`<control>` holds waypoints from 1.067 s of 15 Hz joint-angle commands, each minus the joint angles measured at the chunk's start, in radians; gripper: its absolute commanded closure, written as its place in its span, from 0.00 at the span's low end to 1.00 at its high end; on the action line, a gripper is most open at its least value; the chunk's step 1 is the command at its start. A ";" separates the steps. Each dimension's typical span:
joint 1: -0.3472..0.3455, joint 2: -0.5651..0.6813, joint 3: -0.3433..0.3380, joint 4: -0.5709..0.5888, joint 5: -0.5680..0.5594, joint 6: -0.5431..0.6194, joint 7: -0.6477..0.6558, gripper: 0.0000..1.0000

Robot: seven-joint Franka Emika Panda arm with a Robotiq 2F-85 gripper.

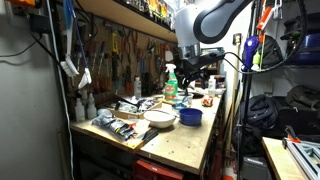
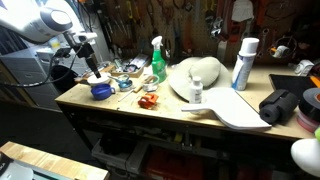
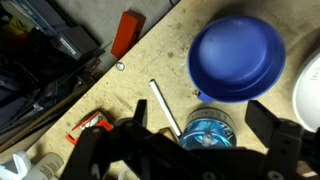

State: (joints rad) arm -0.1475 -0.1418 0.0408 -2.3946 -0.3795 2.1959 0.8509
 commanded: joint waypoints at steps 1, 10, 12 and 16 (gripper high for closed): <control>0.019 0.014 -0.022 0.003 0.002 -0.009 0.023 0.00; 0.019 0.086 -0.053 0.049 0.084 -0.036 -0.003 0.00; 0.015 0.122 -0.069 0.075 0.142 -0.038 -0.005 0.00; 0.017 0.197 -0.100 0.116 0.248 -0.017 0.022 0.00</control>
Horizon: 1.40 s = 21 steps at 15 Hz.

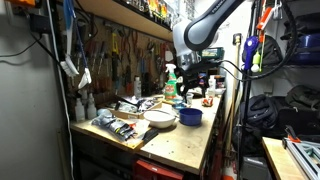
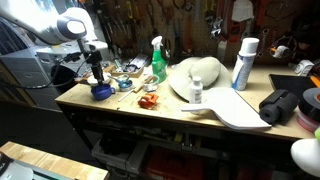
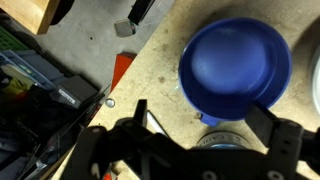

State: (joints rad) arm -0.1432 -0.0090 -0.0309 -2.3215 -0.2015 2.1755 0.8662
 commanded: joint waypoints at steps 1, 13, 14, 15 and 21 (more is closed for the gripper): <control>0.012 0.082 -0.036 0.060 0.092 0.012 0.009 0.00; -0.007 0.155 -0.070 0.179 0.253 0.004 -0.239 0.00; -0.014 0.165 -0.072 0.194 0.304 -0.018 -0.306 0.00; -0.020 0.176 -0.076 0.212 0.352 -0.050 -0.367 0.00; -0.021 0.235 -0.111 0.271 0.396 -0.107 -0.454 0.34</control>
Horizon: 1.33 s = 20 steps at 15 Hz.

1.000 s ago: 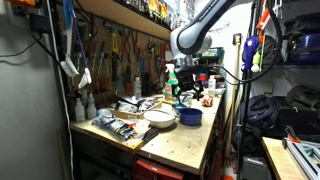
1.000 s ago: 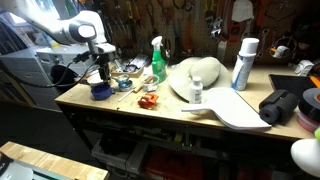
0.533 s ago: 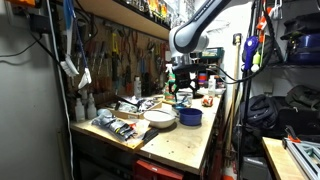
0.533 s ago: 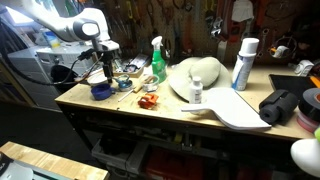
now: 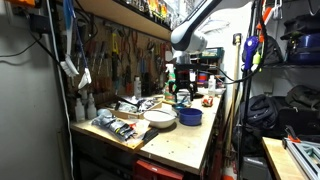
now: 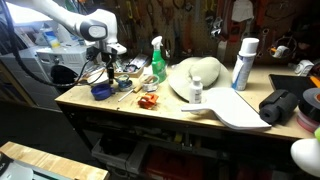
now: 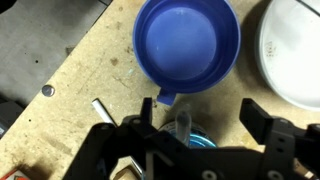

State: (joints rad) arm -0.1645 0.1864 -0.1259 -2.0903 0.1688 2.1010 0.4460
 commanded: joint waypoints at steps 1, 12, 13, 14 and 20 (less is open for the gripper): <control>0.001 0.047 -0.019 0.048 0.026 -0.034 -0.033 0.42; -0.004 0.068 -0.019 0.126 0.071 -0.086 -0.105 0.95; -0.004 0.065 -0.020 0.132 0.073 -0.095 -0.110 0.95; -0.005 0.055 -0.022 0.137 0.071 -0.108 -0.109 0.95; 0.001 -0.021 -0.040 0.146 0.047 -0.131 -0.064 0.95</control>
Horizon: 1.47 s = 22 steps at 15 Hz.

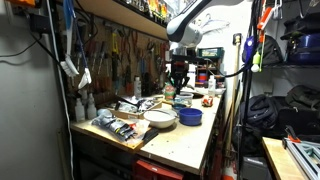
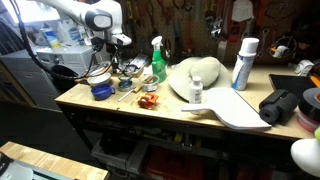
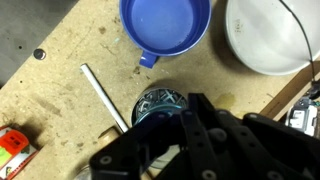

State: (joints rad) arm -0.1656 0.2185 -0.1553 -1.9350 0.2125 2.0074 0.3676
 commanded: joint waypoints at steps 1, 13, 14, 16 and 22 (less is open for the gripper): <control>0.001 -0.078 -0.011 -0.011 0.012 -0.053 0.013 0.95; 0.099 -0.308 0.101 -0.163 0.081 -0.209 -0.097 0.96; 0.090 -0.272 0.092 -0.106 0.080 -0.230 -0.089 0.94; 0.102 -0.280 0.104 -0.123 0.079 -0.230 -0.089 0.94; 0.129 -0.309 0.128 -0.220 0.108 -0.109 -0.174 0.97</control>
State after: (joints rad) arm -0.0535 -0.0605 -0.0384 -2.0904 0.3022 1.8406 0.2536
